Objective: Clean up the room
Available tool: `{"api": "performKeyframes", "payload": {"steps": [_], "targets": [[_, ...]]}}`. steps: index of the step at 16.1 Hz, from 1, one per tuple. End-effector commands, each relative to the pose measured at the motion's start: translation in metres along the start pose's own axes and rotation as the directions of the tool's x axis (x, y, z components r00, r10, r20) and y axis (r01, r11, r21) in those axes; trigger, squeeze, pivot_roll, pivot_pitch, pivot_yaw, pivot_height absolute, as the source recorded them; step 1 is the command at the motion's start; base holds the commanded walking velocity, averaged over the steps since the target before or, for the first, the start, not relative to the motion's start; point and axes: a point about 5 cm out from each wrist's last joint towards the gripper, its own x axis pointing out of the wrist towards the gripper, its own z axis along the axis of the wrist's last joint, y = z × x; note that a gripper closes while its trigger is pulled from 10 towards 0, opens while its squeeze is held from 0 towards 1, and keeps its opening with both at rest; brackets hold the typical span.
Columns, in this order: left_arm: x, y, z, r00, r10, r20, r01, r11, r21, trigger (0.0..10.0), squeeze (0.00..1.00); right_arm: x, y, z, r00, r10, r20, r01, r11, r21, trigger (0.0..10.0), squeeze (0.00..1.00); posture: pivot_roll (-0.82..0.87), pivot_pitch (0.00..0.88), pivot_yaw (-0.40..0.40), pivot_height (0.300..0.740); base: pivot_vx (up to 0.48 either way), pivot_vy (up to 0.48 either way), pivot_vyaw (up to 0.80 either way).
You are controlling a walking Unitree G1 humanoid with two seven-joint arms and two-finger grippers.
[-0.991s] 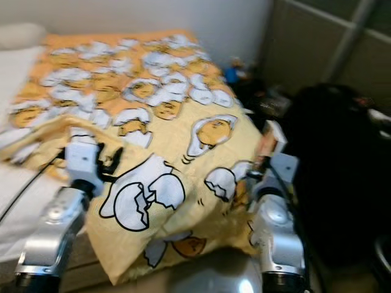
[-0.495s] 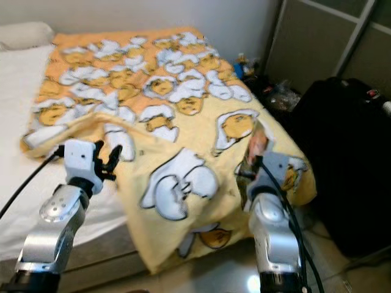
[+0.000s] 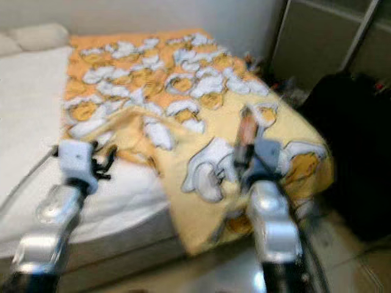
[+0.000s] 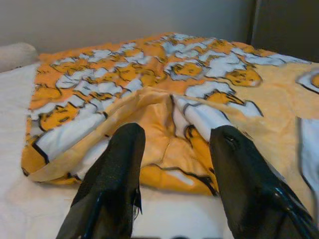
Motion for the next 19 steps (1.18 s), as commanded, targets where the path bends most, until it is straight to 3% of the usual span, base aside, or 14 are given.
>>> {"api": "performKeyframes", "payload": {"steps": [1, 9, 13, 19], "targets": [[-0.0002, 0.0076, 0.0014, 1.000, 0.018, 0.001, -0.018, 1.000, 0.023, 10.0, 0.00, 0.0010, 0.0007, 0.0093, 0.999, -0.006, 0.043, 0.005, 1.000, 0.006, 10.0, 0.00, 0.01, 0.000, 0.005, 0.740, 0.000, 0.450, 0.00], [0.0050, 0.0060, 0.0048, 1.000, 0.016, 0.009, -0.016, 1.000, 0.015, 10.0, 0.00, 0.0020, 0.0062, 0.0094, 0.998, 0.013, 0.056, -0.013, 1.000, -0.001, 10.0, 0.00, 0.00, 0.000, 0.020, 0.740, 0.000, 0.457, 0.00], [0.0075, 0.0060, 0.0021, 1.000, -0.003, -0.004, 0.003, 1.000, 0.022, 10.0, 0.00, -0.0028, -0.0020, 0.0089, 0.998, -0.032, 0.061, 0.031, 0.999, 0.007, 10.0, 0.00, -0.03, 0.000, 0.043, 0.740, 0.000, 0.462, 0.00], [0.0057, 0.0142, -0.0040, 0.998, 0.061, -0.016, -0.061, 0.998, 0.015, 10.0, 0.00, -0.0048, 0.0000, 0.0062, 0.999, -0.014, 0.047, 0.014, 1.000, -0.005, 10.0, 0.00, -0.02, 0.000, 0.040, 0.740, 0.000, 0.458, 0.00]]}}
